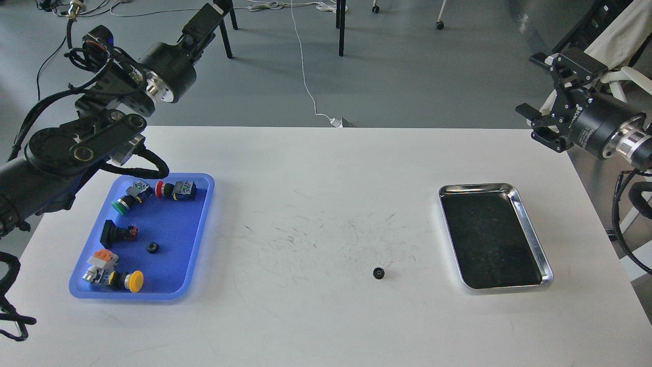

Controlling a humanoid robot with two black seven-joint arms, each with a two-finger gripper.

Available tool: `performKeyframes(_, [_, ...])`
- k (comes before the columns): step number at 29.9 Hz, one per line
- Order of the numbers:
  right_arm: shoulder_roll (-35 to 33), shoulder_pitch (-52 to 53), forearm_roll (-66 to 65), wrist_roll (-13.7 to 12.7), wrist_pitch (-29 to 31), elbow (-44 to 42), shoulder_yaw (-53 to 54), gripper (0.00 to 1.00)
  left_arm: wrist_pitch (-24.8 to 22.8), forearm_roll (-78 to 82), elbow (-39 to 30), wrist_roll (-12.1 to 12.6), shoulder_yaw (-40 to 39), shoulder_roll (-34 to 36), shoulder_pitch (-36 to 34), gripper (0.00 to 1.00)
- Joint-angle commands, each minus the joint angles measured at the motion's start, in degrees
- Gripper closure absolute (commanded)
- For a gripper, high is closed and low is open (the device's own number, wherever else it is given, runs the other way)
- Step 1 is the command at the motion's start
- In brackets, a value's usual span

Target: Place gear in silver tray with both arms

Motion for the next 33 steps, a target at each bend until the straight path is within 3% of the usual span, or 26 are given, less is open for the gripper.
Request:
performKeyframes(1, [-0.84, 6.03, -1.78, -0.25, 2.71, 0.52, -7.01, 0.01, -4.60, -6.02, -0.16, -0.01, -0.08, 2.35, 0.38, 0.02])
performKeyframes(4, [-0.67, 11.21, -8.98, -0.17, 2.62, 0.17, -13.60, 0.01, -7.86, -11.92, 0.02, -0.01, 0.09, 2.88, 0.38, 0.02])
performKeyframes(11, [2.93, 21.15, -20.50, -0.08, 1.92, -0.01, -27.23, 0.01, -8.13, -15.36, -0.07, -0.01, 0.00, 4.99, 0.90, 0.02])
performKeyframes(24, [11.10, 32.93, -32.90, 0.54, 2.89, 2.62, -41.12, 0.02, -9.53, -21.08, -0.07, -0.01, -0.17, 7.80, 1.96, 0.02])
performKeyframes(33, [19.11, 37.77, -50.20, 2.38, 5.08, 3.24, -48.77, 0.03, -9.27, -21.08, 0.11, -0.01, -0.08, 7.89, 2.75, 0.02])
